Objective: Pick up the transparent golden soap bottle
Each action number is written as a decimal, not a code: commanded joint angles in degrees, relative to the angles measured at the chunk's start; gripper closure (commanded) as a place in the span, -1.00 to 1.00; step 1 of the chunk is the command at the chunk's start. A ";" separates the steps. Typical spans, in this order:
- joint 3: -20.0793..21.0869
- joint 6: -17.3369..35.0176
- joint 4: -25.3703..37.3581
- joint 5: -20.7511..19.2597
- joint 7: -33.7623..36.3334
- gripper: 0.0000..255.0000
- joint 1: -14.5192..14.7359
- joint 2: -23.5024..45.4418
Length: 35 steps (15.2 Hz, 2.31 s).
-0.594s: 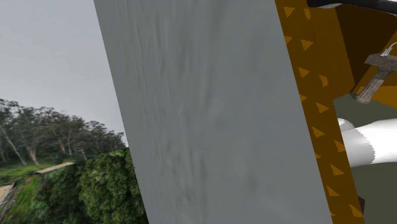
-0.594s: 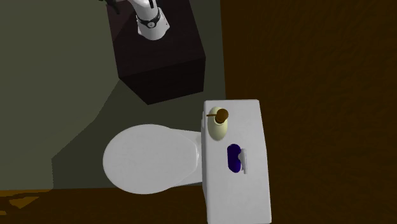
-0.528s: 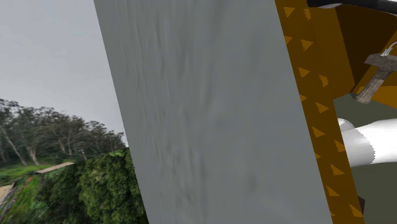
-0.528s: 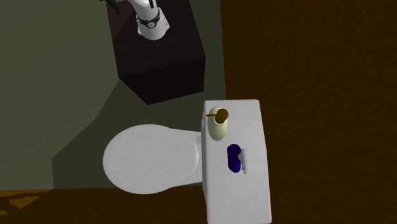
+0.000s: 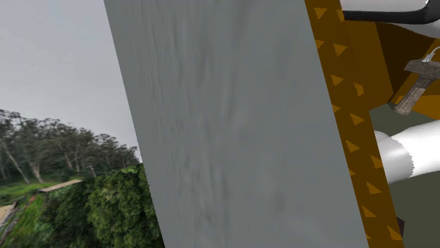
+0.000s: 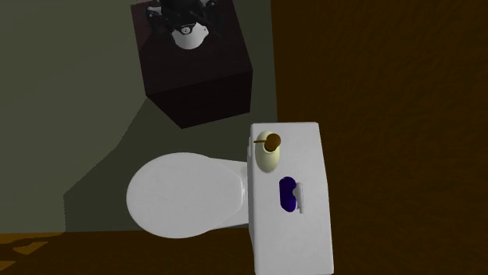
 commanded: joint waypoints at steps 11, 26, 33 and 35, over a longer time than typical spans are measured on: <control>6.34 18.16 6.78 -0.10 8.15 -1.00 0.23 21.36; 9.74 29.55 21.65 -7.59 18.00 -1.00 1.64 45.14; 9.64 32.06 20.03 -8.08 18.35 1.00 1.68 46.06; 9.64 32.09 19.99 -8.08 18.35 1.00 1.68 46.05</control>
